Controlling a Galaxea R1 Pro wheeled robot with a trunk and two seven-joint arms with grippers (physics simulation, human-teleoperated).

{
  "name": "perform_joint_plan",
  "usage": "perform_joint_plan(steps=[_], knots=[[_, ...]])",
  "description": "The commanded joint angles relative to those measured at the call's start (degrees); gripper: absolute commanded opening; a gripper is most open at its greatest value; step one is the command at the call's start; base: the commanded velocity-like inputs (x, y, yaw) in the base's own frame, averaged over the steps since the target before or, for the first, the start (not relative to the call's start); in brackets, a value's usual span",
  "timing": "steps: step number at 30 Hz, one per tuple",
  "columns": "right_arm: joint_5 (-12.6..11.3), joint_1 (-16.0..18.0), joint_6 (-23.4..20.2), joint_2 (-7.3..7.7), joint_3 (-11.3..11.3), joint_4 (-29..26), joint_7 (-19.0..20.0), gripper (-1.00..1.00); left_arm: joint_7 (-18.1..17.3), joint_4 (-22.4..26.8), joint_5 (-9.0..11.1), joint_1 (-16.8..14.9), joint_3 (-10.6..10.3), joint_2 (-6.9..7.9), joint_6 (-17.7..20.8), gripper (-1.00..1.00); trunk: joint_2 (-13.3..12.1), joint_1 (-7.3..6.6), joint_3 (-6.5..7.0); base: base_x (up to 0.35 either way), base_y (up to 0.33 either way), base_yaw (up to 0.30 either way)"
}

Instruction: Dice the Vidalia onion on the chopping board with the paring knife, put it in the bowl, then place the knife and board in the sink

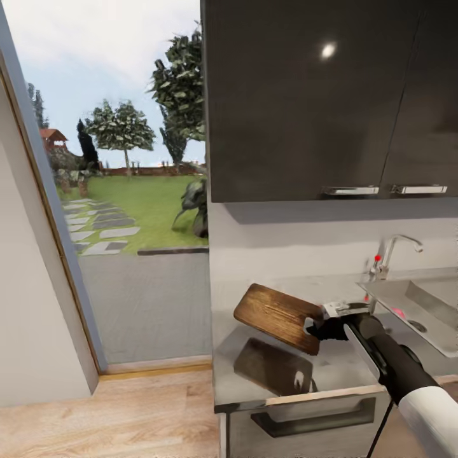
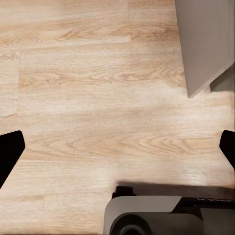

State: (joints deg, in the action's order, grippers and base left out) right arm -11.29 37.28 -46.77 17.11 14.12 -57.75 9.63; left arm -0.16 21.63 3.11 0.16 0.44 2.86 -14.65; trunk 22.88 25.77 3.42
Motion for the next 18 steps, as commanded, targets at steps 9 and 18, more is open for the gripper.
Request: perform_joint_plan(steps=[9,18], knots=[[13.8,0.1,0.0,0.46,1.4,-0.1,20.1,-1.00,0.0,0.0,0.3,0.0,0.0,-0.02,-0.1,1.00,0.0,0.02,0.00,-0.094,-0.265,0.000],[16.9,0.1,0.1,0.45,1.4,0.0,24.1,-1.00,0.0,-0.1,0.4,0.0,0.0,-0.04,-0.1,1.00,0.0,0.02,0.00,-0.026,-0.262,0.000]])
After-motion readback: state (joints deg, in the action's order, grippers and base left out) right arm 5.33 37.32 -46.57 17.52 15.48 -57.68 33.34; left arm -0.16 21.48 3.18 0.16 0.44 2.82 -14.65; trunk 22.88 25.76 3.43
